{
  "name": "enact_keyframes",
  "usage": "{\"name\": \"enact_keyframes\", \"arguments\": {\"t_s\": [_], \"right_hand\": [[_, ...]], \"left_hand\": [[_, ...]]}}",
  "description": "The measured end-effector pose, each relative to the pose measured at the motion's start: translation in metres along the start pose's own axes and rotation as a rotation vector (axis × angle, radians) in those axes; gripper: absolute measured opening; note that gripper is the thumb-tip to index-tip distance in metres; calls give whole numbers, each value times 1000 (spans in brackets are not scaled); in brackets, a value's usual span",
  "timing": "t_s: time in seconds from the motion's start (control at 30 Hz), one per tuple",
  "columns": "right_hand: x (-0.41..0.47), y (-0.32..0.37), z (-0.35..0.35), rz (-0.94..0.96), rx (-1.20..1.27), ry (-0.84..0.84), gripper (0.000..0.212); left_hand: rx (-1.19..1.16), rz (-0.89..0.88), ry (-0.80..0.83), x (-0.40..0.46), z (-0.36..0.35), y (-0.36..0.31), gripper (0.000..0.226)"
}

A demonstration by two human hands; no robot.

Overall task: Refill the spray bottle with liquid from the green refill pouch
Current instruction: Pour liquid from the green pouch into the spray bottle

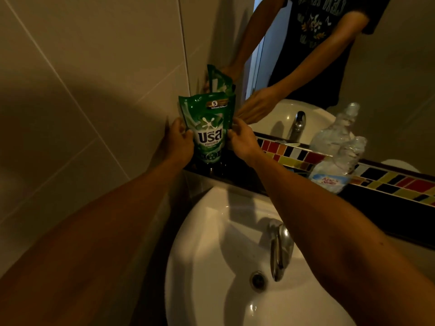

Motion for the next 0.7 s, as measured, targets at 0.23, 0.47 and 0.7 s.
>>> {"name": "enact_keyframes", "arguments": {"t_s": [0.23, 0.47, 0.7], "right_hand": [[32, -2, -21, -14, 107, -114, 29], [19, -12, -27, 49, 154, -273, 23], [-33, -21, -1, 52, 231, -358, 17]], "left_hand": [[36, -8, -61, 21, -4, 17, 23], [1, -109, -66, 15, -7, 14, 16], [-146, -267, 18, -14, -14, -17, 16]]}}
Point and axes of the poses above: each hand's wrist, its own x-axis towards the middle knuckle, its own z-axis out of the back of the hand, y = z × x, the point moved 1 cm from there along x, towards the middle knuckle, and after that the axes turned 9 degrees about -z, right-handed, at the moved point
